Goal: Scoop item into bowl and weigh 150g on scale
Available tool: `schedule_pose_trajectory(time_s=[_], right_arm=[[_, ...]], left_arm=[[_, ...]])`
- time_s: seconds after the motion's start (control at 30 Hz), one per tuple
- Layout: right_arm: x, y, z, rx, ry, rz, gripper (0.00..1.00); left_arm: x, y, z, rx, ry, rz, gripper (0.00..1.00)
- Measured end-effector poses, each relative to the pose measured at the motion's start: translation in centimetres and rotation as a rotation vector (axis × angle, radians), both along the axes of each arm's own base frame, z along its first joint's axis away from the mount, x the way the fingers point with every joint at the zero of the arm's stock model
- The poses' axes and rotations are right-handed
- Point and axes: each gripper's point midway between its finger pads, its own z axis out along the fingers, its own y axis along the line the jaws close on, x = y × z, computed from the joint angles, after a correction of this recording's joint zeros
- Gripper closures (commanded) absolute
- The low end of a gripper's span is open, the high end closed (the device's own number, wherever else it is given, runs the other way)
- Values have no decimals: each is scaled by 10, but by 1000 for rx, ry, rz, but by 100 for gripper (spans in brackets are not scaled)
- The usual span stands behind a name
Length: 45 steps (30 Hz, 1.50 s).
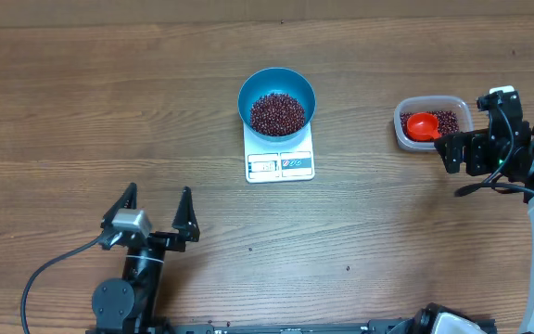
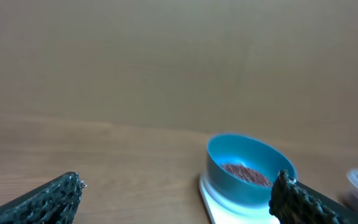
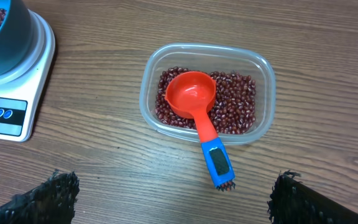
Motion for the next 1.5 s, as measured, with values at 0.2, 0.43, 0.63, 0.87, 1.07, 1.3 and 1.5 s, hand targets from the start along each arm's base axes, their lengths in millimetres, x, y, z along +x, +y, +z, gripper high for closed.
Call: schedule_pose_trajectory(time_s=[0.2,0.43,0.63,0.87,1.07,1.3,1.5], right_arm=[[0,0,0,0,1,0,0],[0,0,0,0,0,0,0],[0,0,0,1,1,0,0],[0,0,0,0,1,0,0],[0,0,0,1,1,0,0],[0,0,0,0,1,0,0],[0,0,0,0,1,0,0]], left_arm=[[5,17,-23,5,9,74,0],[6,23,-34,92,46,104,0],[5,23,-61,148,154,100,0],[5,24,-61,168,153,107,0],[5,24,-61,169,154,107,0],[5,24,-61,169,154,107,0],[5,24,-61,169,154,107,0]])
